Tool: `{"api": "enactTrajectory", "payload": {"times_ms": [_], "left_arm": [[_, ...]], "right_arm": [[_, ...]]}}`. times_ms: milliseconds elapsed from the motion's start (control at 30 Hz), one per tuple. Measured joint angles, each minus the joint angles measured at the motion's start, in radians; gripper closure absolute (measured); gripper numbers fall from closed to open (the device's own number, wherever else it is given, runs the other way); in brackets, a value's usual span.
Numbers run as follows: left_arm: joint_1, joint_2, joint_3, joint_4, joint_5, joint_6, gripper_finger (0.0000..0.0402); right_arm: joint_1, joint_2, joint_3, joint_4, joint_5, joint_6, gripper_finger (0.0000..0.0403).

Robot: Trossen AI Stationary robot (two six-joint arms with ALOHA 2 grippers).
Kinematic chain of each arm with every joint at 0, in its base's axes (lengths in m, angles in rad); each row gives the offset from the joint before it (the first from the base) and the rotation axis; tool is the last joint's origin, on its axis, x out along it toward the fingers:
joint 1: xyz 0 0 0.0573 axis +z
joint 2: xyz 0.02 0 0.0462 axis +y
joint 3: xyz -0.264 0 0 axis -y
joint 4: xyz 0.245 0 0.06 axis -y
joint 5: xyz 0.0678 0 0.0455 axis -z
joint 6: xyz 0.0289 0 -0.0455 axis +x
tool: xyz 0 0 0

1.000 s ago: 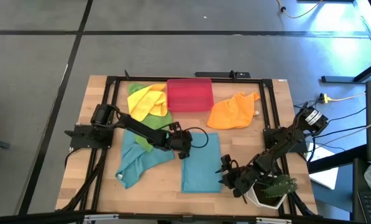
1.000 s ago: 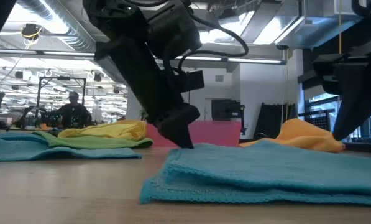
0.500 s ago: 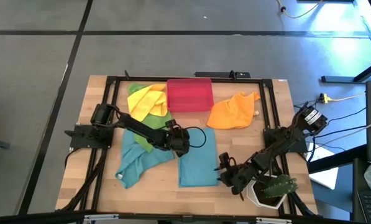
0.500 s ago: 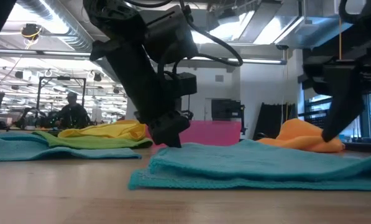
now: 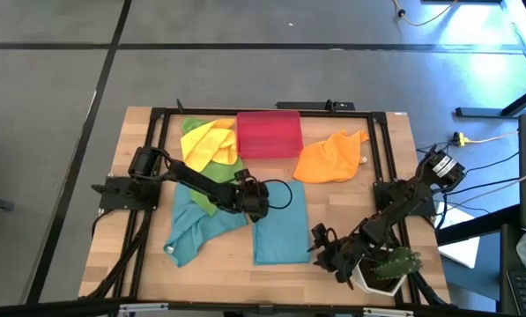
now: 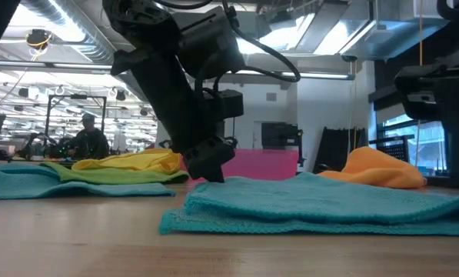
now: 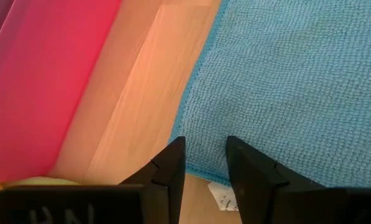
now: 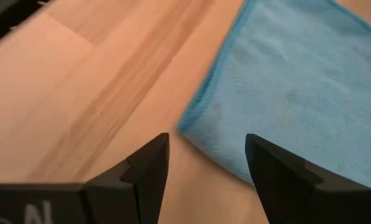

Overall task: Roll microfiber towels into tight, uniform cylinder then place into a basket
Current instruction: Fold the right blue microfiber towel

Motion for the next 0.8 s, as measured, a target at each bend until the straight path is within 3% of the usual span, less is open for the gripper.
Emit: {"api": "enactTrajectory", "payload": {"times_ms": [267,600,800], "left_arm": [[0.0,0.0,0.0,0.0,0.0,-0.001,0.0295],[0.0,0.0,-0.001,0.003,0.001,-0.002,0.0295],[0.0,0.0,-0.001,0.005,0.001,-0.002,0.0295]], "right_arm": [[0.0,0.005,0.0,0.036,-0.006,-0.03,0.0191],[0.001,0.129,0.004,0.121,-0.009,-0.05,0.0191],[0.002,0.135,0.004,0.116,-0.003,-0.052,0.0221]]}}
